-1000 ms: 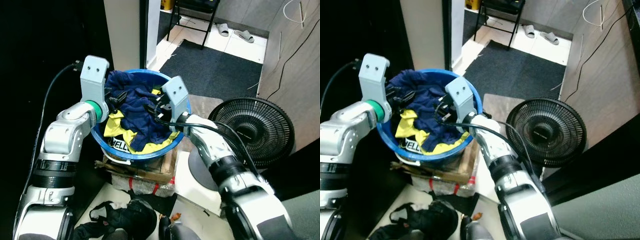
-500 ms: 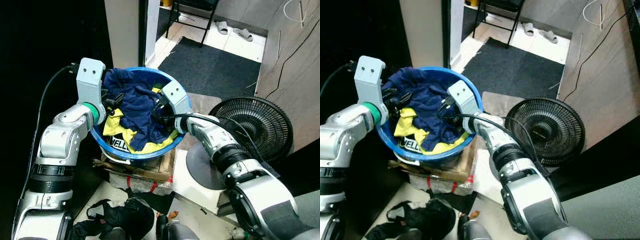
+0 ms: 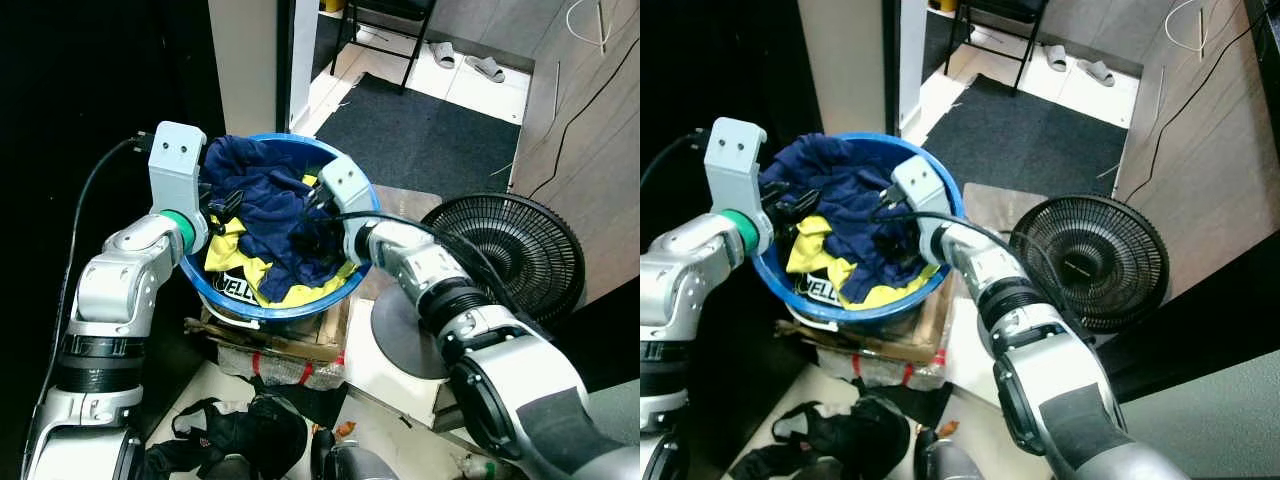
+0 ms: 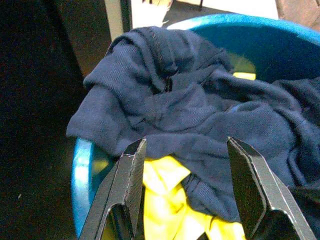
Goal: Clothes washing
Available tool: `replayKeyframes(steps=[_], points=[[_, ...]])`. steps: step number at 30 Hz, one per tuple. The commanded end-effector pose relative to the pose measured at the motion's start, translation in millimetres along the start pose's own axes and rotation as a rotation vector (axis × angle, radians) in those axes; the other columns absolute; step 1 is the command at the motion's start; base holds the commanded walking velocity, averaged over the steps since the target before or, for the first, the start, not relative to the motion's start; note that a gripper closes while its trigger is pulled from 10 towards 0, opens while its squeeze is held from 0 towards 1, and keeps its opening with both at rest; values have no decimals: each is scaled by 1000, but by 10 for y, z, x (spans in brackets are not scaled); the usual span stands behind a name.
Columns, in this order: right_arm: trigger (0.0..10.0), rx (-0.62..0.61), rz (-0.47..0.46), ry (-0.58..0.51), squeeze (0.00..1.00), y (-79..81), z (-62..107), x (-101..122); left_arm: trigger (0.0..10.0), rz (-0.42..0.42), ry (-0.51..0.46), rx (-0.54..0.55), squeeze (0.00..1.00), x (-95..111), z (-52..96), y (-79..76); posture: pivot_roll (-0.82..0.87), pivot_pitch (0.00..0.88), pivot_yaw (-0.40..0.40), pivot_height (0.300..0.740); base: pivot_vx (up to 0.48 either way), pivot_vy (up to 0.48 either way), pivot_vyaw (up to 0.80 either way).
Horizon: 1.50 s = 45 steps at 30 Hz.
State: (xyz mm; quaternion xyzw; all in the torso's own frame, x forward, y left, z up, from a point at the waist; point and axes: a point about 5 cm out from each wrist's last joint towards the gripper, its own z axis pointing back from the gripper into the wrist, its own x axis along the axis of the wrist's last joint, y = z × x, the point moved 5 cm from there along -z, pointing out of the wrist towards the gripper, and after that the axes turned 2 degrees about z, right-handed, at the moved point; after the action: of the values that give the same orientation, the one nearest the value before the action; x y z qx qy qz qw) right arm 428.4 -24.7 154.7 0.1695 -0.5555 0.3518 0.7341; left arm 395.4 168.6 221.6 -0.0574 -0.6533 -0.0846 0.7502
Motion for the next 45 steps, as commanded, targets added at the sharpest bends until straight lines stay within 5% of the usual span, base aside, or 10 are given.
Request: replayKeyframes(steps=[1,9,10,28,42,43,44,45], points=[[10000,-7,-16,60,0,-5,5,-150,10000,2,16,5,0,-46,30,15,58,170,-48,740,0,0,0],[10000,-27,-19,79,0,-33,19,-225,10000,3,26,17,0,-77,60,44,62,181,-47,740,0,0,0],[0,-38,-20,69,0,-46,19,-218,10000,3,30,22,0,-88,69,53,64,190,-47,740,0,0,0],[0,-98,-48,-5,0,-141,40,-116,10000,10,42,34,0,-131,88,64,67,200,-43,740,0,0,0],[0,-138,-168,-102,0,-261,95,8,10000,11,48,39,0,-141,103,66,69,201,-37,740,0,0,0],[10000,-222,-109,-275,0,-456,224,402,10000,12,48,40,0,-138,98,69,67,189,-33,740,0,0,0],[10000,-222,-109,-275,0,-456,224,402,10000,12,48,40,0,-138,98,69,67,189,-33,740,0,0,0],[10000,-308,-56,-452,0,-619,423,800,10000,12,46,39,0,-130,87,69,62,176,-27,740,0,0,0]])
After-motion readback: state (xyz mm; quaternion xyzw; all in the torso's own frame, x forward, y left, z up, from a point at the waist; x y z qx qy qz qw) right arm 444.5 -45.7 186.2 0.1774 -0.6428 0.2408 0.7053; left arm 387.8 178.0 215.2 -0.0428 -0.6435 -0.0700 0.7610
